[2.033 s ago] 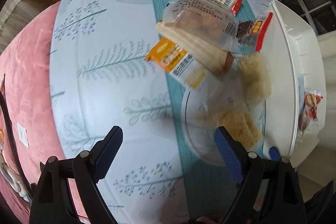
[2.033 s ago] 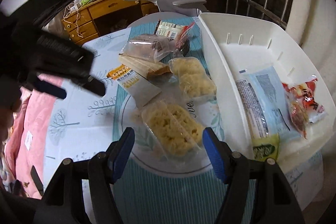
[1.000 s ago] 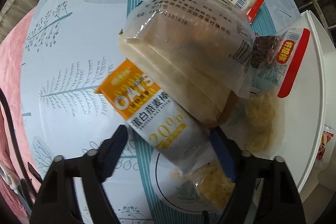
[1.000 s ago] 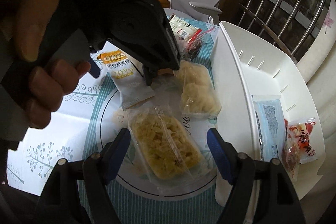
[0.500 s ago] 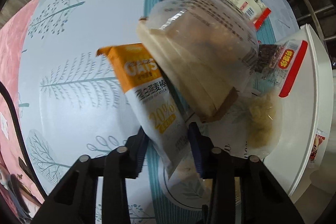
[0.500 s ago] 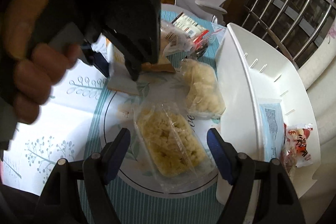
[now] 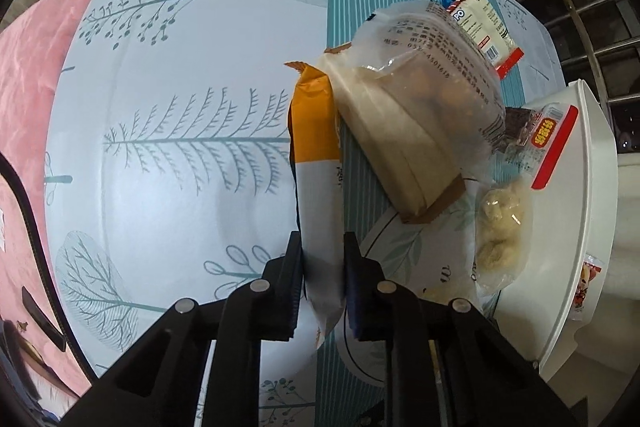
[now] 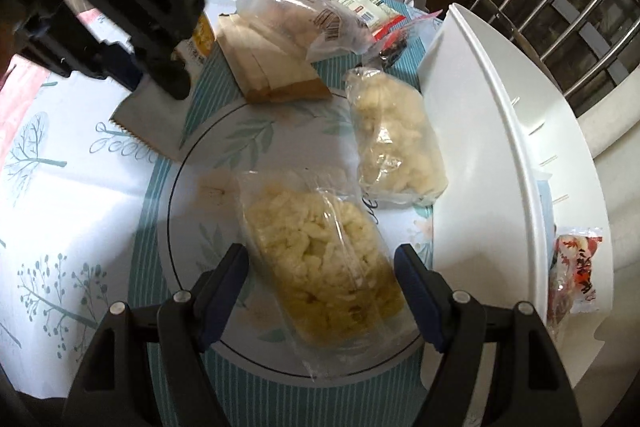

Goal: Organize snacks
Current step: 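Carry the OATS bar with the left tool while the right tool carries the puffed-snack bag to the tray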

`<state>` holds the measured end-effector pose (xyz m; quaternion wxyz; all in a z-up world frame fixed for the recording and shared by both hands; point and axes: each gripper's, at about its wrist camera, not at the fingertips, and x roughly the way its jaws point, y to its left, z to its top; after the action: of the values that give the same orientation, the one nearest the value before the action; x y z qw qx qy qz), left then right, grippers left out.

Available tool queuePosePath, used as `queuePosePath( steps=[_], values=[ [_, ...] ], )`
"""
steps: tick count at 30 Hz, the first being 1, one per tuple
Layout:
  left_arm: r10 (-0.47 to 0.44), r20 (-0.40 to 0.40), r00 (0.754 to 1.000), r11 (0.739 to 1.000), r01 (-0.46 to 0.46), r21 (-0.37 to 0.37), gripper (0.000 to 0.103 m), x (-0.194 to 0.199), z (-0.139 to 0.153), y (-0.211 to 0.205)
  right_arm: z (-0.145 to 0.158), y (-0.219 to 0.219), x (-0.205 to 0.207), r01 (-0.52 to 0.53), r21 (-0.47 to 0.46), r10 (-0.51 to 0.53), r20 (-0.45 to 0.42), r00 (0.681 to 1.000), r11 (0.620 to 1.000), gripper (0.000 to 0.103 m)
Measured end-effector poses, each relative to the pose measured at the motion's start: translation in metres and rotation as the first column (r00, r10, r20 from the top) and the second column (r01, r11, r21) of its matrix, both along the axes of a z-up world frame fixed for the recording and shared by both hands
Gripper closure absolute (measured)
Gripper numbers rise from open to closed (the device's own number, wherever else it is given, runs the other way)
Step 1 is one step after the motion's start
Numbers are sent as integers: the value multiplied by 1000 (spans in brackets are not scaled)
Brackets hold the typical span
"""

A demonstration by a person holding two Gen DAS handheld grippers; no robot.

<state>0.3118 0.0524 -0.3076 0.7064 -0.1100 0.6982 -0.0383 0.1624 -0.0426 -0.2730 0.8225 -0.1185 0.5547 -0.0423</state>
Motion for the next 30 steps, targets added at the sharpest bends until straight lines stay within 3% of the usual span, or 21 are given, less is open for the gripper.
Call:
queuePosePath(
  steps=[6,11,27,30],
  values=[
    [-15,-23,1000,999,14,-42,87,-16,8,15,0,-5,2,27,41,-27,-17,1000,999,29],
    [-18,-31,999,997,16,-78,87,-30,11,30,1,-1,1,23,48,-21,-40,999,999,43],
    [-57,9,998,975,58,-216,88,-82,70,76,12,24,-24,89,165,-52,-214,975,982,48],
    [-71,13,997,969,72,-237,88,-100,78,81,23,31,-36,73,154,-42,-198,979,985,48]
  ],
)
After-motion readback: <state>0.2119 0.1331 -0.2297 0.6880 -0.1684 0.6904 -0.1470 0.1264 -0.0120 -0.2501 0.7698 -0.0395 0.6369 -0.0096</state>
